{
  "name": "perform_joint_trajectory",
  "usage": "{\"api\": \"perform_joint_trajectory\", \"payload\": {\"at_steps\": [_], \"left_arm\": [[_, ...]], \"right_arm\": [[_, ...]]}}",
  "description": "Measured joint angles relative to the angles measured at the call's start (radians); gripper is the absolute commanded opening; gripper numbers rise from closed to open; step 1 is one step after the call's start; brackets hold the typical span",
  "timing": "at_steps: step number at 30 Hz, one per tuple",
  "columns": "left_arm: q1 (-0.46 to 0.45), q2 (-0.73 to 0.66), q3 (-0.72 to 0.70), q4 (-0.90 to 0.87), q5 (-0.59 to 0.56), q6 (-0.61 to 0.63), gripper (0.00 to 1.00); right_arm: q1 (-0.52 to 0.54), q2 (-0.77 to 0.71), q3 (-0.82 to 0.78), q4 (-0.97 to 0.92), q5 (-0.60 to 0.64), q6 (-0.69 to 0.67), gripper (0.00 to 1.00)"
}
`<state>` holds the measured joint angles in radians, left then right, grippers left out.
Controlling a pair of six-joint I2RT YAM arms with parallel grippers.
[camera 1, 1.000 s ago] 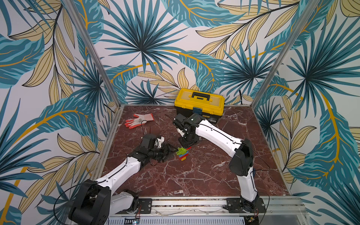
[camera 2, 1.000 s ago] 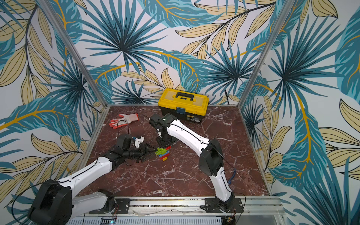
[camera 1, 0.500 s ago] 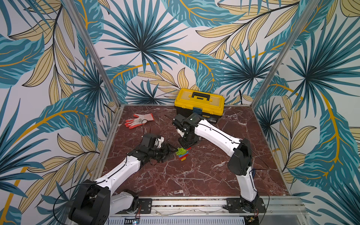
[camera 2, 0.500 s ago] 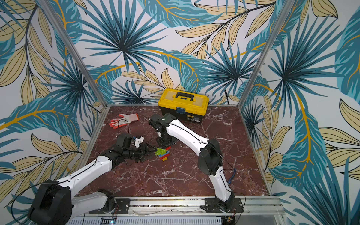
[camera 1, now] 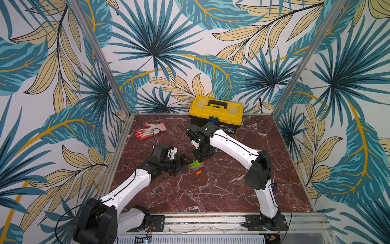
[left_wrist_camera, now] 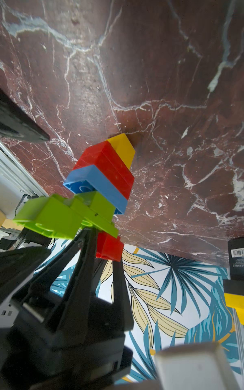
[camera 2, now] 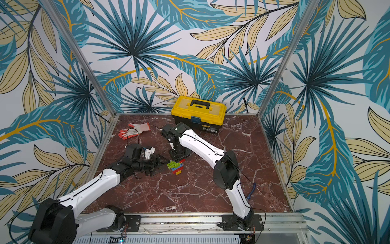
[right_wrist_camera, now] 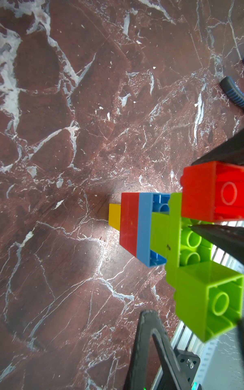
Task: Assemble a carrot with lego
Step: Assemble the lego brick with the lego brick.
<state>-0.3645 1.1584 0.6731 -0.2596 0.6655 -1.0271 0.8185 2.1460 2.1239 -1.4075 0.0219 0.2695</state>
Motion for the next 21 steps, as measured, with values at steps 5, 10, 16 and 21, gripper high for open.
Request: {"api": "perform_joint_trajectory", "payload": {"at_steps": [5,10,16,21], "left_arm": [[0.0,0.0,0.02,0.001,0.0,0.009,0.83],[0.0,0.0,0.021,-0.001,0.0,0.011,0.84],[0.0,-0.001,0.021,-0.001,-0.001,0.016,0.88],[0.0,-0.014,0.021,-0.003,-0.005,0.024,0.96]], "right_arm": [[-0.003,0.003,0.008,-0.008,0.0,0.001,0.5],[-0.006,0.003,0.009,-0.011,0.002,0.004,0.57],[-0.019,0.003,0.021,-0.013,0.01,0.008,0.63],[-0.059,0.003,0.04,-0.013,0.024,0.007,0.69]]}}
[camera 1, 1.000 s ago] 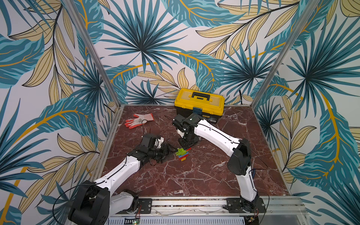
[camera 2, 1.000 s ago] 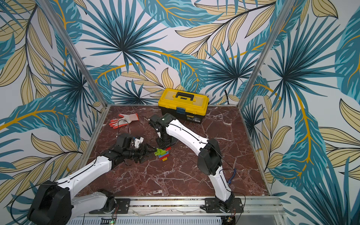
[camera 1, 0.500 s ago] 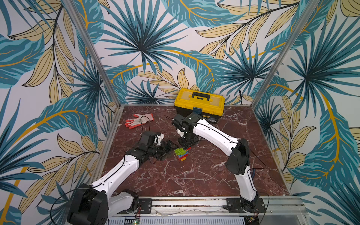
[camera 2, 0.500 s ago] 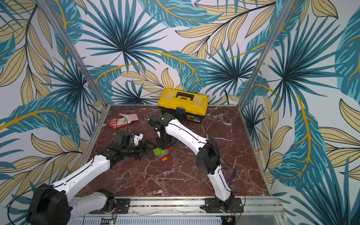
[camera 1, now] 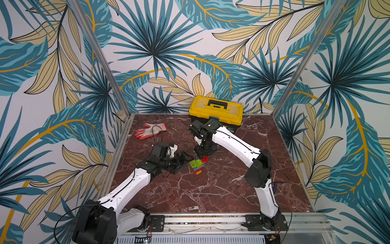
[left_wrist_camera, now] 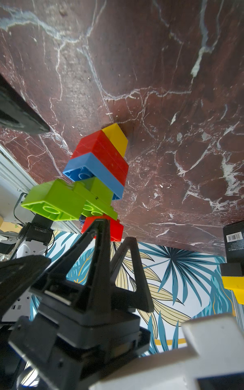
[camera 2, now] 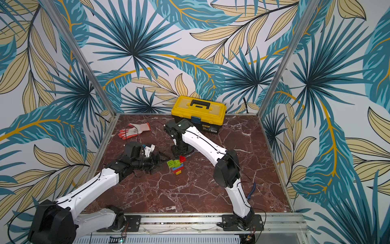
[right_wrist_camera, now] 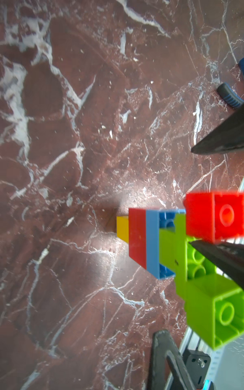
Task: Assemble a carrot with lego
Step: Assemble the lego brick with the lego brick, then adjust the lego brick at the center of the board.
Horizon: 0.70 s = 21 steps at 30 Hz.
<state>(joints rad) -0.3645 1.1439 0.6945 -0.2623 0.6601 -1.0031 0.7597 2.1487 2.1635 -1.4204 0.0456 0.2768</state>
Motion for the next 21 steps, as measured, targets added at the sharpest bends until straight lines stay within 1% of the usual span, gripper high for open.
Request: {"api": "perform_joint_trajectory", "payload": {"at_steps": [2,5,6,8,12,14,18,21], "left_arm": [[0.0,-0.012,0.0,0.0,-0.005,0.006,1.0],[0.001,-0.036,0.0,-0.003,-0.014,0.013,0.99],[0.002,-0.047,0.0,-0.004,-0.019,0.017,0.99],[0.005,-0.069,0.0,-0.004,-0.026,0.023,0.99],[0.02,-0.096,0.0,-0.004,-0.033,0.03,0.99],[0.026,-0.095,0.0,-0.004,-0.036,0.031,0.99],[0.031,-0.093,-0.002,-0.004,-0.039,0.036,1.0],[0.042,-0.09,-0.007,-0.004,-0.044,0.043,0.99]], "right_arm": [[-0.008,-0.002,0.0,-0.001,0.011,0.002,0.76],[-0.009,-0.014,-0.002,0.0,0.035,0.005,0.95],[-0.009,-0.029,-0.014,0.008,0.046,0.005,0.98],[-0.008,-0.082,-0.06,0.031,0.064,0.007,0.99],[-0.008,-0.26,-0.191,0.1,0.08,0.019,0.99],[-0.008,-0.361,-0.279,0.173,0.082,0.036,0.99],[0.016,-0.568,-0.569,0.36,0.087,0.085,0.99],[0.087,-0.685,-0.806,0.51,0.131,0.118,0.99]]}}
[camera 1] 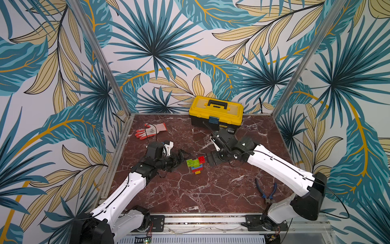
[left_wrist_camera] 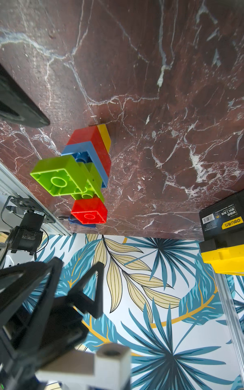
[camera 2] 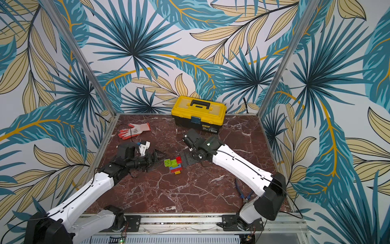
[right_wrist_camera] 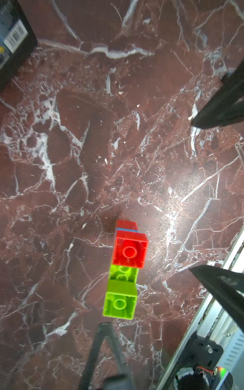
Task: Assemble a carrot with lego
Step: Adjust the lego brick at the center of the board.
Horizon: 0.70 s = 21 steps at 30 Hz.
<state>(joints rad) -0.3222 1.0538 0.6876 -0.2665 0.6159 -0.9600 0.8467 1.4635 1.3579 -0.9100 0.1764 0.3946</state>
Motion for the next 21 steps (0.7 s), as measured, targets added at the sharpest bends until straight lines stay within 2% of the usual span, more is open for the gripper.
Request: {"api": "perform_joint_trajectory", "payload": {"at_steps": [5,11,16,21], "left_arm": [[0.016,0.03,-0.001,0.0,-0.006,0.016,1.0],[0.066,0.04,-0.001,0.0,0.001,0.037,0.99],[0.123,0.043,-0.001,0.0,0.017,0.056,1.0],[0.158,0.076,-0.001,0.0,0.034,0.078,0.99]], "right_arm": [[0.176,-0.121,-0.345,0.339,0.175,0.014,0.99],[0.272,-0.173,-0.615,0.736,0.358,0.048,0.99],[0.356,-0.117,-0.77,1.091,0.47,0.061,0.99],[0.41,0.013,-0.809,1.38,0.55,0.022,0.98]]}}
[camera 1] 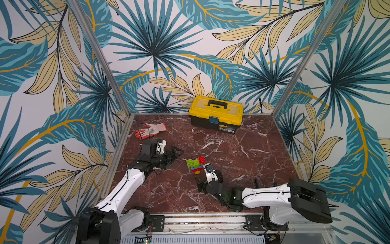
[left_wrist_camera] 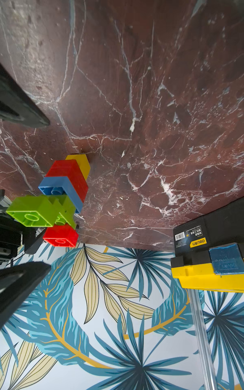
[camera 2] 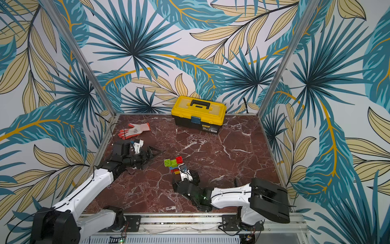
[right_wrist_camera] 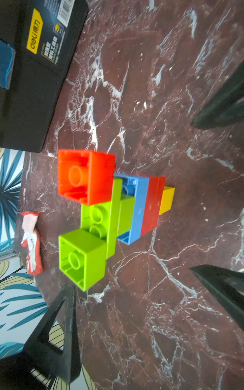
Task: Assemble a carrot with lego
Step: Adjust the lego brick at the center of the board.
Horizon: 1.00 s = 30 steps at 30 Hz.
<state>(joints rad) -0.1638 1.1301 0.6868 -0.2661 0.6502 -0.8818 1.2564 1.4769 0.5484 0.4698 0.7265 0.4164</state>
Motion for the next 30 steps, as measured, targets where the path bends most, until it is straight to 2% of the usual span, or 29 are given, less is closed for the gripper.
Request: {"api": "perform_joint_trajectory", "payload": {"at_steps": [7,10,24,30], "left_arm": [[0.023,0.023,0.001,0.0,0.016,0.019,0.99],[0.031,0.023,0.002,0.0,0.026,0.022,0.99],[0.06,0.023,0.002,0.0,0.047,0.029,0.99],[0.067,0.042,0.002,0.0,0.049,0.037,0.99]], "right_arm": [[0.047,0.208,-0.04,0.429,0.105,-0.122,0.97],[0.048,0.29,-0.043,0.535,0.134,-0.16,0.97],[0.004,0.441,-0.019,0.794,0.182,-0.253,0.95],[-0.051,0.487,-0.004,0.842,0.169,-0.277,0.85]]}}
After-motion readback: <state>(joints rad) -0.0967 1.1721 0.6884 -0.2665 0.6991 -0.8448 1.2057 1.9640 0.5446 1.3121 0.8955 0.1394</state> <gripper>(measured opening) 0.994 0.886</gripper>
